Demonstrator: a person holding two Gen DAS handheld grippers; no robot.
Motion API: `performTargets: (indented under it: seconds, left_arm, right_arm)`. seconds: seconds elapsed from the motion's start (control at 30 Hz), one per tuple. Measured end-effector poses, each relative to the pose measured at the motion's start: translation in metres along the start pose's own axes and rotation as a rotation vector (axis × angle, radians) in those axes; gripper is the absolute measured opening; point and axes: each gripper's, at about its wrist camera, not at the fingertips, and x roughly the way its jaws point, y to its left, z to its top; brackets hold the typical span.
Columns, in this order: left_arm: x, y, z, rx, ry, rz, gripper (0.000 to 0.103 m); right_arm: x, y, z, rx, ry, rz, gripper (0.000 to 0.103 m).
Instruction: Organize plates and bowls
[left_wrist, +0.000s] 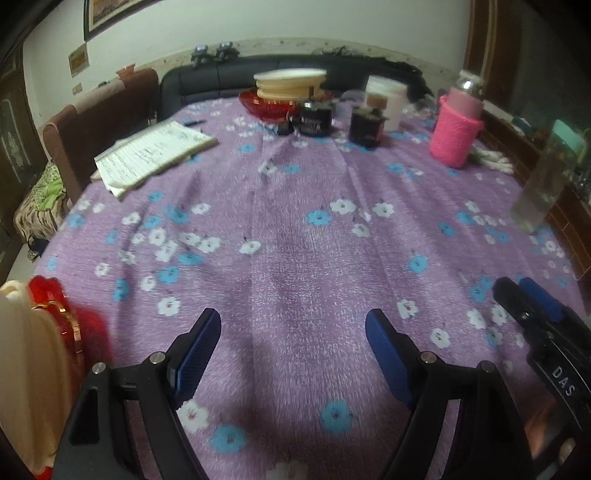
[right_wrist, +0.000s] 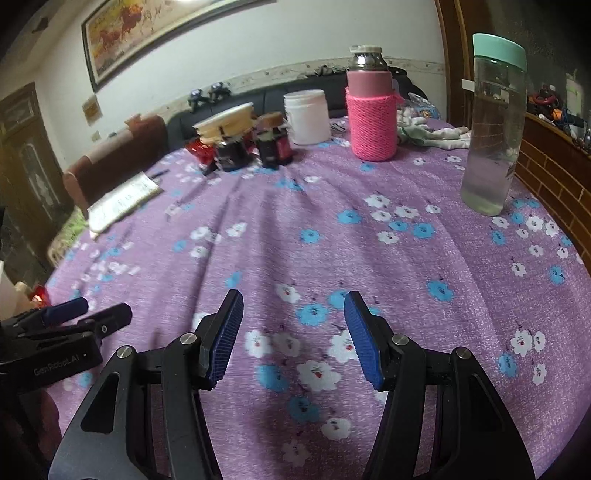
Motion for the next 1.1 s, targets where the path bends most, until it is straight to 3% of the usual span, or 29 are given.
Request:
performTargets:
  seconds: [0.07, 0.23, 0.4, 0.63, 0.93, 1.1]
  left_arm:
    - [-0.017, 0.001, -0.002, 0.010, -0.040, 0.039, 0.081]
    - [-0.077, 0.020, -0.015, -0.014, -0.193, 0.237, 0.081]
    - [-0.122, 0.059, -0.028, -0.095, -0.235, 0.235, 0.081]
    - [-0.148, 0.108, -0.048, -0.189, -0.236, 0.278, 0.081]
    - [-0.158, 0.156, -0.060, -0.307, -0.265, 0.326, 0.081]
    - [-0.161, 0.175, -0.063, -0.349, -0.280, 0.334, 0.081]
  right_arm:
    - [-0.009, 0.006, 0.001, -0.008, -0.033, 0.033, 0.057]
    - [-0.035, 0.037, 0.000, -0.064, -0.121, 0.135, 0.057]
    - [-0.047, 0.091, -0.012, -0.141, -0.120, 0.225, 0.058]
    - [-0.056, 0.152, -0.025, -0.142, -0.077, 0.381, 0.058]
    - [-0.063, 0.218, -0.059, -0.303, -0.047, 0.442, 0.058]
    - [-0.060, 0.235, -0.069, -0.350, -0.035, 0.456, 0.058]
